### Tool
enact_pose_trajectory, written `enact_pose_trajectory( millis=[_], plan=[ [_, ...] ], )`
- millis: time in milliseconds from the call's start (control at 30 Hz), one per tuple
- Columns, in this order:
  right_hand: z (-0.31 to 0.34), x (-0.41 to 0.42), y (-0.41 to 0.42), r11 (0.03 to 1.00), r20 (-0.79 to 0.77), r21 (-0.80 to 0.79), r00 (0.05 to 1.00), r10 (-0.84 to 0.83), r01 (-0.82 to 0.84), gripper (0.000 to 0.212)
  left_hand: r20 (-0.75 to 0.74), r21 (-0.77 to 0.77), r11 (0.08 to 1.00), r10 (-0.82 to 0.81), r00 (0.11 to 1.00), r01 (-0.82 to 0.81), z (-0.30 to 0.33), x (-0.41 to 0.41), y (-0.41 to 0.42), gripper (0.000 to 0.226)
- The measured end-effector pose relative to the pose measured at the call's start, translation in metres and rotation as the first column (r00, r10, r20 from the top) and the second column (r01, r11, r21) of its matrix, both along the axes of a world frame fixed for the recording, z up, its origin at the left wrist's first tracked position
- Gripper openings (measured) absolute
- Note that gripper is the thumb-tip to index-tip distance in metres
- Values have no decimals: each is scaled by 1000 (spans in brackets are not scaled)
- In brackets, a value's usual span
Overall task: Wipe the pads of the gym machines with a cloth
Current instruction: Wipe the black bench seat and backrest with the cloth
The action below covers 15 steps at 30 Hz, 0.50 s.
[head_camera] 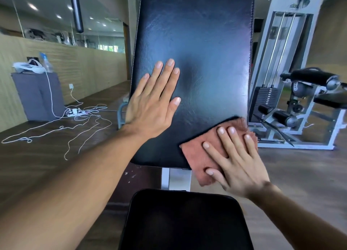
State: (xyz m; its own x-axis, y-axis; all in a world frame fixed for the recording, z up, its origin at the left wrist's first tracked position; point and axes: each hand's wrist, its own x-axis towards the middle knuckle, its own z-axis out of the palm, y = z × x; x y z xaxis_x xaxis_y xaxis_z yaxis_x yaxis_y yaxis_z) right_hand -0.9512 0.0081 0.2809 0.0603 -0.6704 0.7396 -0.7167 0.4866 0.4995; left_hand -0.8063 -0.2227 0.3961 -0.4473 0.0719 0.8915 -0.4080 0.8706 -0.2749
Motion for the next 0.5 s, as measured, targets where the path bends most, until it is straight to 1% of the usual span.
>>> enact_pose_trajectory(
  millis=[67, 133, 167, 200, 267, 300, 333, 367, 400, 500],
  plan=[
    [-7, -3, 5, 996, -26, 88, 999, 27, -25, 68, 1, -8, 1000, -1, 1000, 1, -1, 1, -1, 60],
    [11, -8, 7, 991, -49, 133, 998, 37, -30, 67, 0, -14, 1000, 5, 1000, -5, -1, 0, -1, 60],
    [24, -7, 5, 995, -37, 93, 999, 25, -21, 67, 0, -15, 1000, 2, 1000, -2, 0, -1, -1, 60],
    [40, -6, 0, 1000, 9, 7, 1000, 6, -6, 67, 2, -14, 1000, 4, 1000, -4, -1, -1, -1, 60],
    [70, 0, -12, 981, 165, -184, 986, -34, 65, 67, 6, -10, 1000, 14, 1000, -14, 0, 0, -2, 60],
    [79, 3, -19, 968, 227, -234, 973, -36, 90, 67, 11, -9, 1000, 17, 1000, -17, 0, 0, -3, 60],
    [81, 8, -24, 964, 256, -243, 966, -40, 104, 68, 17, -5, 1000, 17, 1000, -17, 0, 0, -2, 60],
    [74, 14, -29, 971, 246, -220, 968, -37, 93, 68, 22, -4, 1000, 19, 1000, -19, 0, 0, -2, 60],
    [61, 19, -31, 985, 209, -160, 978, -28, 62, 68, 24, -3, 1000, 18, 1000, -17, 0, -1, -2, 60],
    [14, 29, -28, 994, 71, 108, 997, 21, -29, 71, 18, 14, 1000, -28, 999, 28, 1, 1, -3, 58]
  ],
)
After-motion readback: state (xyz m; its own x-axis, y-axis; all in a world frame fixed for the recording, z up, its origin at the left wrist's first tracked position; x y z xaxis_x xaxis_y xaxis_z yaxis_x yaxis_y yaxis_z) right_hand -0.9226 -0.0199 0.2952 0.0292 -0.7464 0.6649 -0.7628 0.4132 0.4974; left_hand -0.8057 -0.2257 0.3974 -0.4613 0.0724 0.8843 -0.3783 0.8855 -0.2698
